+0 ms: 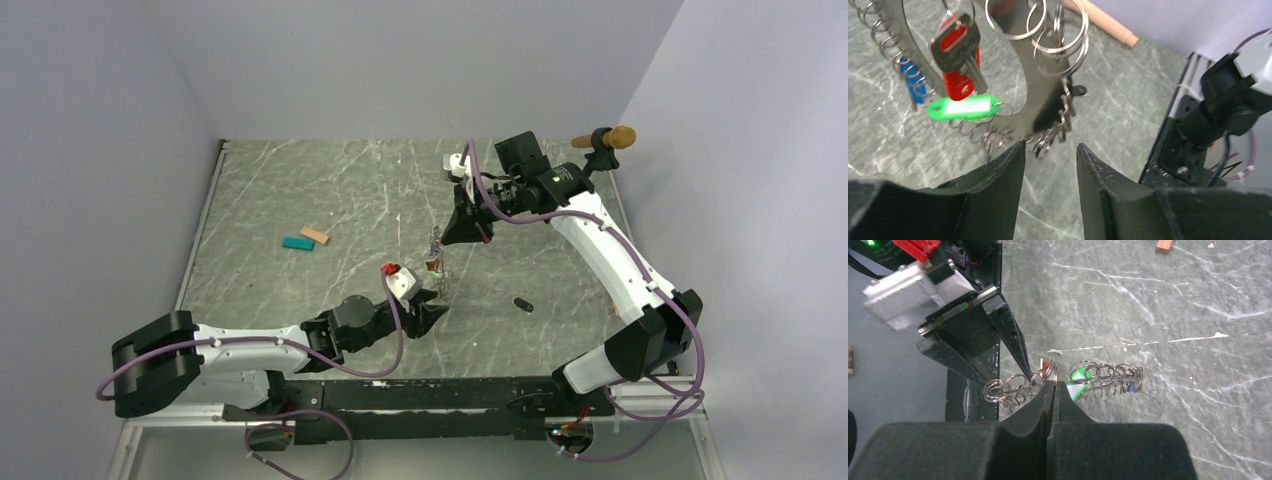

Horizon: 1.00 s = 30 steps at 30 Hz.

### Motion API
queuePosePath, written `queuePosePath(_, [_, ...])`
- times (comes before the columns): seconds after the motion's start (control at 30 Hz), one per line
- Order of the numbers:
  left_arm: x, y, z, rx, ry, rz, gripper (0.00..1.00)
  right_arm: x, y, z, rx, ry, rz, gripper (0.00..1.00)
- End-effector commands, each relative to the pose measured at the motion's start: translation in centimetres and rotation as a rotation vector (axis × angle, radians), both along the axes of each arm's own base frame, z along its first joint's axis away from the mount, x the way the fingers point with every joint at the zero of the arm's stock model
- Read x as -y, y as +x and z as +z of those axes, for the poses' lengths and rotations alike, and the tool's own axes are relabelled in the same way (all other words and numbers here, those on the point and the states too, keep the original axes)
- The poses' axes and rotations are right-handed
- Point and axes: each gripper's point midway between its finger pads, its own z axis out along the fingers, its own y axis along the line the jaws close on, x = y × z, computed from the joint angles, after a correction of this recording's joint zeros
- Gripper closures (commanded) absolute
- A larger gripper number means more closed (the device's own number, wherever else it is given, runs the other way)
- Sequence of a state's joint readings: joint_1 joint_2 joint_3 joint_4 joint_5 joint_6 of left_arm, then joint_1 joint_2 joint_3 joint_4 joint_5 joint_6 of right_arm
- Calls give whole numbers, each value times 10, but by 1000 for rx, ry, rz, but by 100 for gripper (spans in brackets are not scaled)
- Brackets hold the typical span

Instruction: Put the keys on the keyring

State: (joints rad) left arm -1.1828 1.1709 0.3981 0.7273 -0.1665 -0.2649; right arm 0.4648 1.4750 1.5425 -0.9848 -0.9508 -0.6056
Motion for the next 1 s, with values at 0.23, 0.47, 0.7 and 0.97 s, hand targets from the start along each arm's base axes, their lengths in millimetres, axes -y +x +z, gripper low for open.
queuePosePath(0.23, [-1, 12, -7, 49, 66, 57, 70, -1, -2, 20, 47, 59, 9, 100])
queuePosePath(0.47, [3, 5, -2, 50, 38, 10, 81, -2, -2, 20, 46, 58, 11, 100])
queuePosePath(0.7, [-3, 5, 0, 45, 17, 27, 58, -2, -2, 20, 47, 58, 11, 100])
queuePosePath(0.97, [5, 7, 7, 46, 10, 23, 58, -2, -1, 20, 43, 59, 11, 100])
